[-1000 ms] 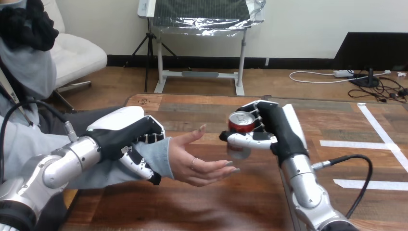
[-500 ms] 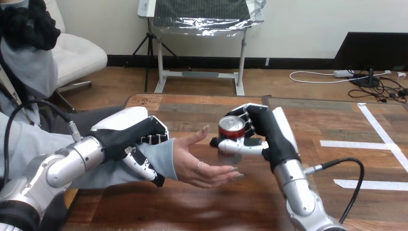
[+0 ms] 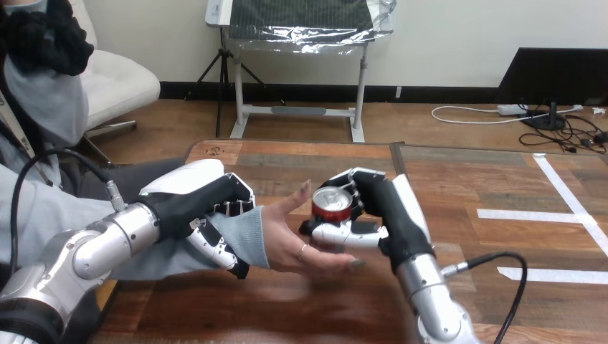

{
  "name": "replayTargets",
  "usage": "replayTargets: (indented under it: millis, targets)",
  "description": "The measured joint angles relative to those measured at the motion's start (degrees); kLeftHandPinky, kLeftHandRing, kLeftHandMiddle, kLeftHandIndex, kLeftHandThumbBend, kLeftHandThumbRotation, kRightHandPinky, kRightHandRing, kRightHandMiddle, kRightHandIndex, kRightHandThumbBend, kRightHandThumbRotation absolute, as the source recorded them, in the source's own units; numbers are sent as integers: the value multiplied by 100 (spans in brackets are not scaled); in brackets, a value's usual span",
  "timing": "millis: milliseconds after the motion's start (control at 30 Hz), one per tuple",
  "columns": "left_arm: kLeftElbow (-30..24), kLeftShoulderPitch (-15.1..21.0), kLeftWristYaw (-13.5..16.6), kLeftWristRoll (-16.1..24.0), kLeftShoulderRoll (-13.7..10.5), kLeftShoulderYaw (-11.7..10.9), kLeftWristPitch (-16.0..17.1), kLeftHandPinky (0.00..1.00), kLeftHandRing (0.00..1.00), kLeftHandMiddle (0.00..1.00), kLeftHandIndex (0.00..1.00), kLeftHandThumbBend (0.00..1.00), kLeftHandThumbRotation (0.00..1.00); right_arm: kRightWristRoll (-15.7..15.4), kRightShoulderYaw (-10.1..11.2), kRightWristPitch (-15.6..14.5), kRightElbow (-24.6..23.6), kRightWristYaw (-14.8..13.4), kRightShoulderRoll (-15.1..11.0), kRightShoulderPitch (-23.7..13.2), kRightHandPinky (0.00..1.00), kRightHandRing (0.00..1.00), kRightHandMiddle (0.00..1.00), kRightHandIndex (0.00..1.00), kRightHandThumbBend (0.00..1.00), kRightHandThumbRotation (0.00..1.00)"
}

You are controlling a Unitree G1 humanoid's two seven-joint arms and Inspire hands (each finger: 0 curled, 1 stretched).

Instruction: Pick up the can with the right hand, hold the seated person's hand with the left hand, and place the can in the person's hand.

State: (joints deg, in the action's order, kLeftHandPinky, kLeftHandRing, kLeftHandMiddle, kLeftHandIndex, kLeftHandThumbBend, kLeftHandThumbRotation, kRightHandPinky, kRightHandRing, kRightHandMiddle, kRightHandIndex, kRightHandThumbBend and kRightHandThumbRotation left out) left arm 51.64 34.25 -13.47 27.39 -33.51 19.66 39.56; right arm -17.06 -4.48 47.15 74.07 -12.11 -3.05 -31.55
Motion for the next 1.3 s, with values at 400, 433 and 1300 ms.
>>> replayTargets:
  millis: [400,433,1300]
  targets:
    - [0,0,-8,-1,48,0,-35,24,29,36,39,84,0,44,-10,277,-234,51,124,224,35,39,47,50,79,0]
    - [0,0,-10,-2,50,-1,-35,24,29,36,39,84,0,44,-15,299,-256,51,125,239,35,39,47,50,79,0]
    - [3,2,-77,-78,100,-24,116,24,29,36,39,83,0,166,-129,476,-907,221,136,677,35,39,47,50,76,0]
